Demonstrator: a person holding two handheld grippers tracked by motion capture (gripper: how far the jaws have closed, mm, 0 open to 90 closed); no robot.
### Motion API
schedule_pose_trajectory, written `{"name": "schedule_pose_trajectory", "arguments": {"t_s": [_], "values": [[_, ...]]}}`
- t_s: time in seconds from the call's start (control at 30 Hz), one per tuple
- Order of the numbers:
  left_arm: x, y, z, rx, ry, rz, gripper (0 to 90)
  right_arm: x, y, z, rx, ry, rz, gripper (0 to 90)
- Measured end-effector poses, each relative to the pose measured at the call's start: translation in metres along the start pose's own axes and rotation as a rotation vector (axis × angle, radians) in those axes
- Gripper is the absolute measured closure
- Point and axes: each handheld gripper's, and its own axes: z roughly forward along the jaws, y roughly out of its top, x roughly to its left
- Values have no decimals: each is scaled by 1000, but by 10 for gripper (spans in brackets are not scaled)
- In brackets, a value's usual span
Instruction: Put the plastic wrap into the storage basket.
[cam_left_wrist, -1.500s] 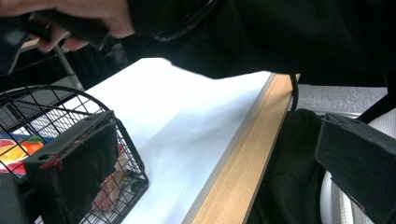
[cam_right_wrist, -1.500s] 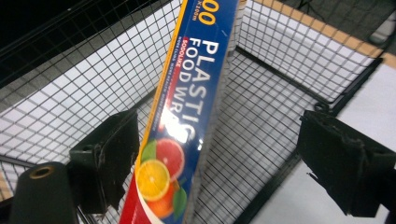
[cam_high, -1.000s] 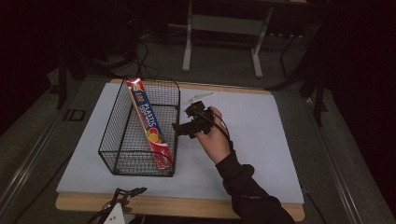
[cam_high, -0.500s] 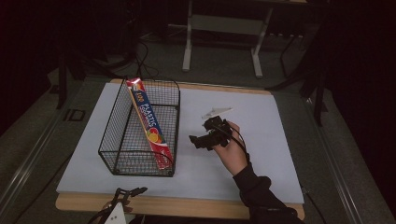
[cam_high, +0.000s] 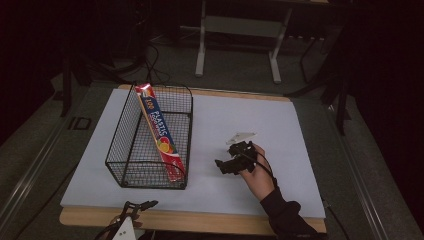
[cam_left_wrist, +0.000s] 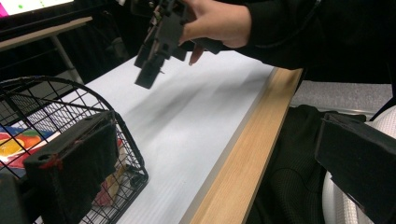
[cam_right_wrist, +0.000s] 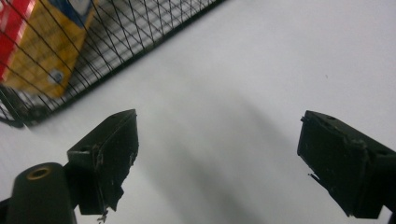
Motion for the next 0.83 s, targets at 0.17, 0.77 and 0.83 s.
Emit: {"name": "schedule_pose_trajectory", "arguments": {"t_s": [0.17, 0.77, 0.83], "values": [[0, 0, 0, 1, -1, 2, 1, -1, -14, -3, -27, -4, -27, 117], [-1, 0, 0, 5, -6, 3, 1, -3, -53, -8, -22, -90, -92, 109], [-1, 0, 0, 5, -8, 4, 1, -3, -52, -10, -38, -108, -108, 109]]}}
